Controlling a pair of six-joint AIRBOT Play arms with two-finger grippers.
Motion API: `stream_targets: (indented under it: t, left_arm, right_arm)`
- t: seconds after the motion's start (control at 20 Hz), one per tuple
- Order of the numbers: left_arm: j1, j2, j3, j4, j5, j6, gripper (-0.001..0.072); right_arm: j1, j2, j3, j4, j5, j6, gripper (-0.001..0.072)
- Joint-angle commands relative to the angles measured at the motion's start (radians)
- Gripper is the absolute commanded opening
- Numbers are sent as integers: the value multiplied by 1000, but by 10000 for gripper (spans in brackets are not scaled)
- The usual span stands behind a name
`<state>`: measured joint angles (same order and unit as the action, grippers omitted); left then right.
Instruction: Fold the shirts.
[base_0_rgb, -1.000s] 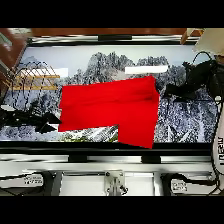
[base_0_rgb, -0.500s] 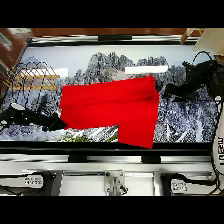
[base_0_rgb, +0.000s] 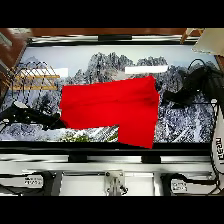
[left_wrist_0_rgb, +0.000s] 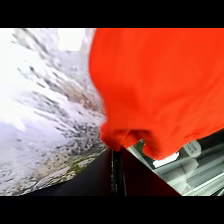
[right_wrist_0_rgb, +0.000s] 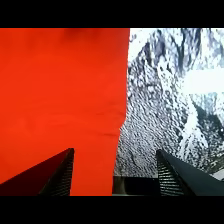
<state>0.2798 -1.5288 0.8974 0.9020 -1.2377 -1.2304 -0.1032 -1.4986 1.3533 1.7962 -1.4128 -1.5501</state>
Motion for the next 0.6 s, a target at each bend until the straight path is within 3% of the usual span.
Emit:
stream_targets:
  t: [0.0,0.15,0.55]
  left_arm:
    - [16,24,34,-16,-52,0,32]
    - [39,59,39,-16,-57,0,32]
    - [63,86,40,-17,-87,9,32]
  right_arm:
    - [-3,-1,-97,9,70,-17,612]
    - [-2,-5,-151,31,172,-6,612]
    - [1,-154,-154,151,158,-41,609]
